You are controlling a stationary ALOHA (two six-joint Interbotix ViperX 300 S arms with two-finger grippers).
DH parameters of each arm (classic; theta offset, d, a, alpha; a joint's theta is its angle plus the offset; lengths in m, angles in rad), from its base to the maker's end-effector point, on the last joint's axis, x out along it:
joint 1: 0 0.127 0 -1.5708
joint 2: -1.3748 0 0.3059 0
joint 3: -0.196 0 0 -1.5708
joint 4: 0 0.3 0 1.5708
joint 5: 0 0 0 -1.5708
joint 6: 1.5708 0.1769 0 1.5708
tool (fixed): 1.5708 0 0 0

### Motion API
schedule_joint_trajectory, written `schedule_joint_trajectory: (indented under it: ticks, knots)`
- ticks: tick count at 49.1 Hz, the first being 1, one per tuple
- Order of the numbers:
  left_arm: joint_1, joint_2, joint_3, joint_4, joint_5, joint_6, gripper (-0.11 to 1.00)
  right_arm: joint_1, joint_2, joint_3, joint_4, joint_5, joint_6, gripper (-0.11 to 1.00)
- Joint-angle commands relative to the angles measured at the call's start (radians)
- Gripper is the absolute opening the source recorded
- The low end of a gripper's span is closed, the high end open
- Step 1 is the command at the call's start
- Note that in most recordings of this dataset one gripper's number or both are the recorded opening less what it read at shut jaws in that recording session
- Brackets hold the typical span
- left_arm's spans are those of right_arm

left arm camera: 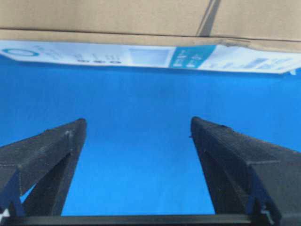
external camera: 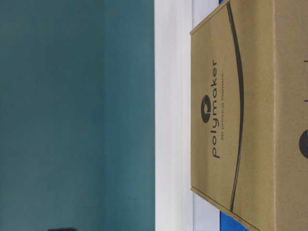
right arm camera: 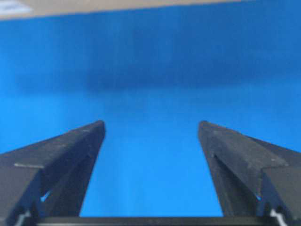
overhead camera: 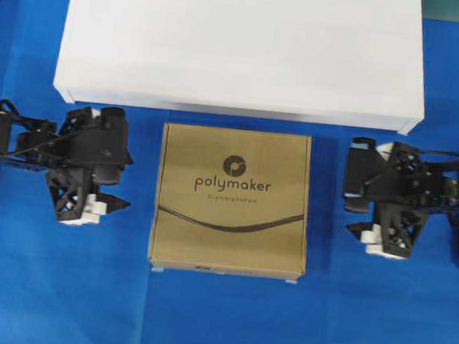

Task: Place the cardboard box on the stand after clamping it between your arms.
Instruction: 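Move both grippers inward toward the left and right sides of the box, then press both grippers against the box sides to clamp it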

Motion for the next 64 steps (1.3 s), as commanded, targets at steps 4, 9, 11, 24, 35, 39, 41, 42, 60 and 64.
schedule_joint_trajectory:
  ticks: [4, 9, 11, 24, 35, 39, 41, 42, 60, 64]
  knots:
    - [0.000, 0.067, -0.040, 0.003, -0.040, -0.003, 0.86, -0.008, 0.083, -0.058, -0.003, -0.075, 0.000, 0.98]
    - [0.000, 0.107, -0.063, 0.003, -0.060, -0.003, 0.86, -0.006, 0.124, -0.083, -0.003, -0.098, -0.002, 0.98]
    - [0.000, 0.126, -0.071, 0.003, -0.064, -0.003, 0.86, -0.006, 0.140, -0.092, -0.003, -0.104, -0.005, 0.98]
    - [-0.003, 0.204, -0.126, 0.003, -0.066, -0.002, 0.86, -0.006, 0.241, -0.150, -0.003, -0.149, -0.008, 0.98]
    - [0.006, 0.238, -0.146, 0.003, -0.066, 0.002, 0.86, -0.006, 0.308, -0.170, -0.002, -0.255, -0.006, 0.98]
    - [0.005, 0.242, -0.158, 0.003, -0.066, 0.002, 0.86, -0.008, 0.311, -0.178, -0.003, -0.270, -0.006, 0.98]
    - [0.005, 0.244, -0.164, 0.003, -0.066, 0.003, 0.86, -0.006, 0.311, -0.181, -0.002, -0.272, -0.006, 0.98]
    - [0.005, 0.245, -0.166, 0.003, -0.066, 0.003, 0.86, -0.008, 0.311, -0.183, -0.002, -0.272, -0.006, 0.98]
    - [0.003, 0.218, -0.216, 0.003, -0.049, 0.002, 0.86, -0.008, 0.268, -0.218, 0.005, -0.209, 0.002, 0.98]
    - [0.005, 0.190, -0.238, 0.003, -0.029, 0.003, 0.86, -0.008, 0.235, -0.242, 0.006, -0.164, 0.002, 0.98]
